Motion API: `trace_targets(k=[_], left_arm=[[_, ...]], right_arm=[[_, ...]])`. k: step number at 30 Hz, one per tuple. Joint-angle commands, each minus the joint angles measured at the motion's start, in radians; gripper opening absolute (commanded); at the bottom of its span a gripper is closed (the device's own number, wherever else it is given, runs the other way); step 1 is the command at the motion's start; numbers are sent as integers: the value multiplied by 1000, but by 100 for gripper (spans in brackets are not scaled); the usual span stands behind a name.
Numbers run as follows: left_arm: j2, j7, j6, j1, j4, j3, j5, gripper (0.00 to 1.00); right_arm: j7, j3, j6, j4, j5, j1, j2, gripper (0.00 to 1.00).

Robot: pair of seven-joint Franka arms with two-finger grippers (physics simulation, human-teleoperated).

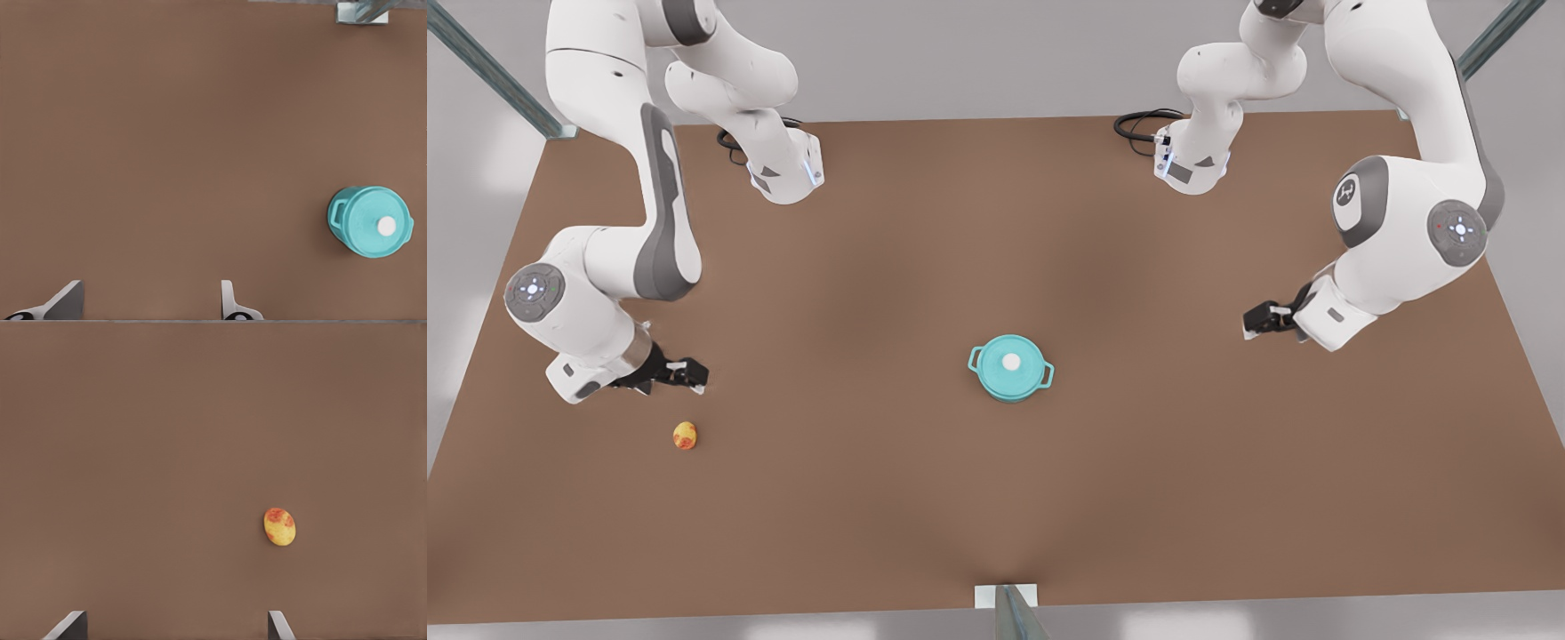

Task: Open the pot lid and put the potato into the pot

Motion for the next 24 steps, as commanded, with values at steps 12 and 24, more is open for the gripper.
trace_targets(k=[12, 24], left_arm=[[332, -737, 125, -534, 158, -20, 138, 100], [567, -835, 428, -646, 188, -20, 313, 100]], right_arm=[[44, -5, 20, 101, -18, -129, 242, 100], [27, 143, 79, 169, -188, -223, 403, 100]])
